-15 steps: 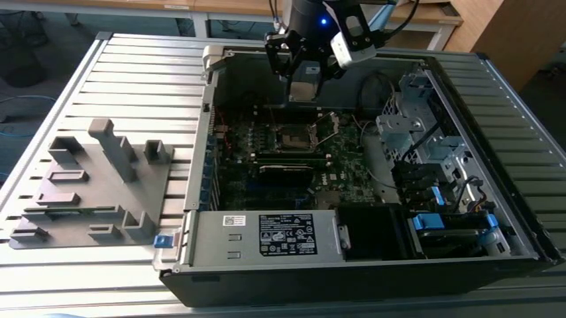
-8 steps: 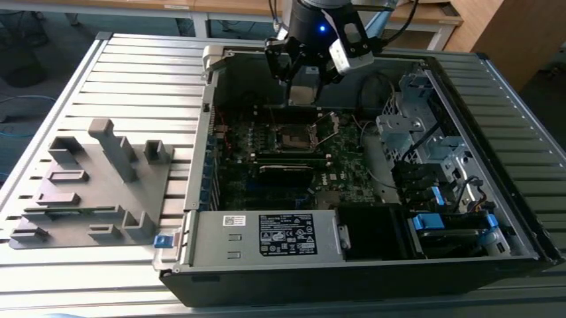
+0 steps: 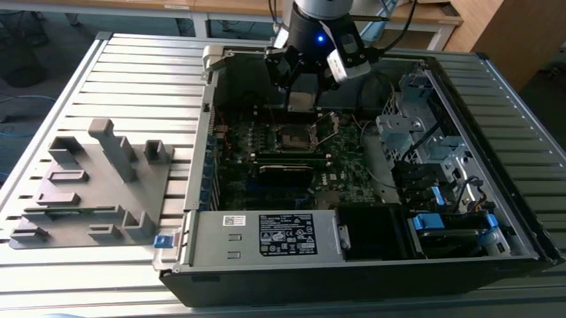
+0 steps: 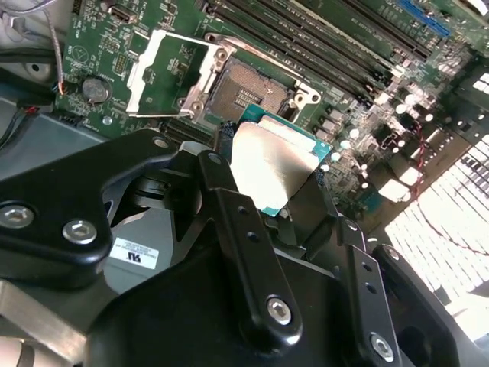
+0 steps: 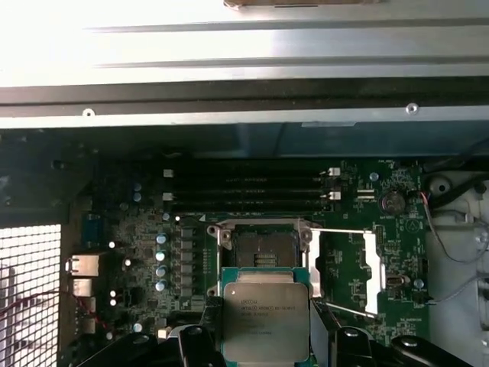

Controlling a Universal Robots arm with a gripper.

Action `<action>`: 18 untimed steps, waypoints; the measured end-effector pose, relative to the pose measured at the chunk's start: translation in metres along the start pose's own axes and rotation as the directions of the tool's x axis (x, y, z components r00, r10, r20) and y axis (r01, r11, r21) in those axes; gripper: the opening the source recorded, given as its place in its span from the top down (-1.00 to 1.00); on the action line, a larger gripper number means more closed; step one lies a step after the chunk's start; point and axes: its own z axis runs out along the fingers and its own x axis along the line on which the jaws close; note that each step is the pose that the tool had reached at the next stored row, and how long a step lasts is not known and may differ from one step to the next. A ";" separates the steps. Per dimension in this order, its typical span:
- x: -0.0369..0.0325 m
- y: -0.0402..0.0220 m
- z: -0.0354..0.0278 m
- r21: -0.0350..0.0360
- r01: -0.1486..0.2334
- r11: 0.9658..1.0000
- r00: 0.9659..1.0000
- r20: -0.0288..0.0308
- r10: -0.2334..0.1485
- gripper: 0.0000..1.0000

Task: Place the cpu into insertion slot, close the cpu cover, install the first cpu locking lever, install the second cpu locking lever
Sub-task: 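Place the cpu into insertion slot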

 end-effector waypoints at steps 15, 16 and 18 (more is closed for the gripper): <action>0.0018 0.0010 0.0111 0.000 0.006 1.000 1.000 0.003 -0.006 -0.08; 0.0017 0.0009 0.0129 0.000 0.006 1.000 1.000 0.003 -0.006 -0.08; 0.0018 0.0007 0.0165 0.000 0.006 1.000 1.000 0.003 -0.006 -0.08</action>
